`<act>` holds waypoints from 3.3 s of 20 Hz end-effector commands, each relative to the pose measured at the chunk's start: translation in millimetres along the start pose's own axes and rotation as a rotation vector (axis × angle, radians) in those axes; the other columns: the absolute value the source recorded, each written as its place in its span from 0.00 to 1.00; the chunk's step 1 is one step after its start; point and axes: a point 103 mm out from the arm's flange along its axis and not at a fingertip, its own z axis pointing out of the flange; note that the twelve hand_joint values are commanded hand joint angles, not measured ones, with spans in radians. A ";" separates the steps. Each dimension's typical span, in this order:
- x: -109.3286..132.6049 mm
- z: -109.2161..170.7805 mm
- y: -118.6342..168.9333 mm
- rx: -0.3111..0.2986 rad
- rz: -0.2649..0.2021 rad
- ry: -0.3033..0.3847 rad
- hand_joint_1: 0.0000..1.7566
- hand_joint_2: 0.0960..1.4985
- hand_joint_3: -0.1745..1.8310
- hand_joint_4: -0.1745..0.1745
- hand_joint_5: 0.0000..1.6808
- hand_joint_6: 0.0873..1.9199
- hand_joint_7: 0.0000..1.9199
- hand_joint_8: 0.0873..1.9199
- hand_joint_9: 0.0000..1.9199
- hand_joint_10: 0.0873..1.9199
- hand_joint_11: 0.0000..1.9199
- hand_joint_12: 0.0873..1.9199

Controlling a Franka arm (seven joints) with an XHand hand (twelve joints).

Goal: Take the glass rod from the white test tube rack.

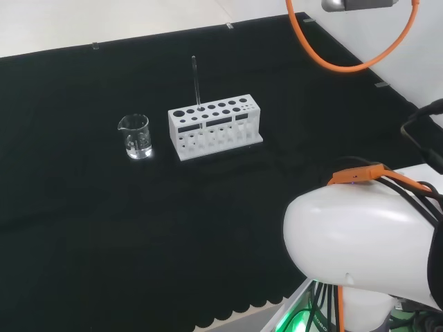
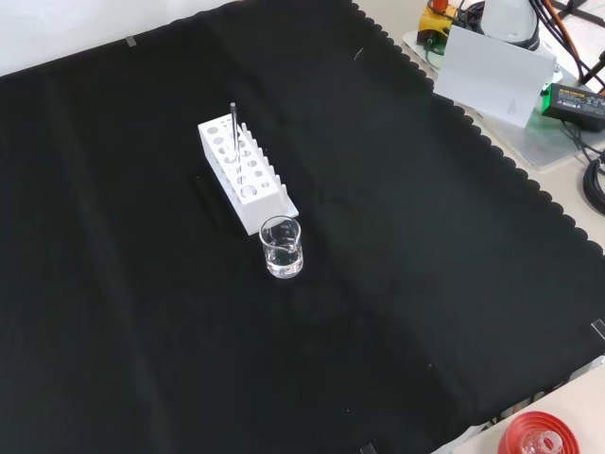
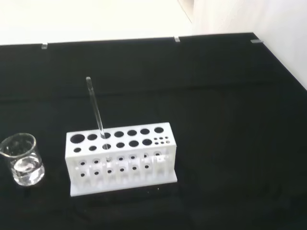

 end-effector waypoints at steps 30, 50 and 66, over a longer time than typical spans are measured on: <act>83.7 75.9 177.4 0.123 -0.162 -0.022 0.31 0.84 0.00 0.29 0.18 0.00 0.12 0.35 0.26 0.37 0.26 0.69; 97.2 153.8 243.6 0.210 -0.244 0.038 0.30 0.86 0.00 0.33 0.22 0.00 0.14 0.35 0.28 0.36 0.27 0.69; 102.7 202.2 263.3 0.252 -0.271 0.029 0.29 0.85 0.00 0.32 0.21 0.00 0.15 0.35 0.30 0.36 0.27 0.68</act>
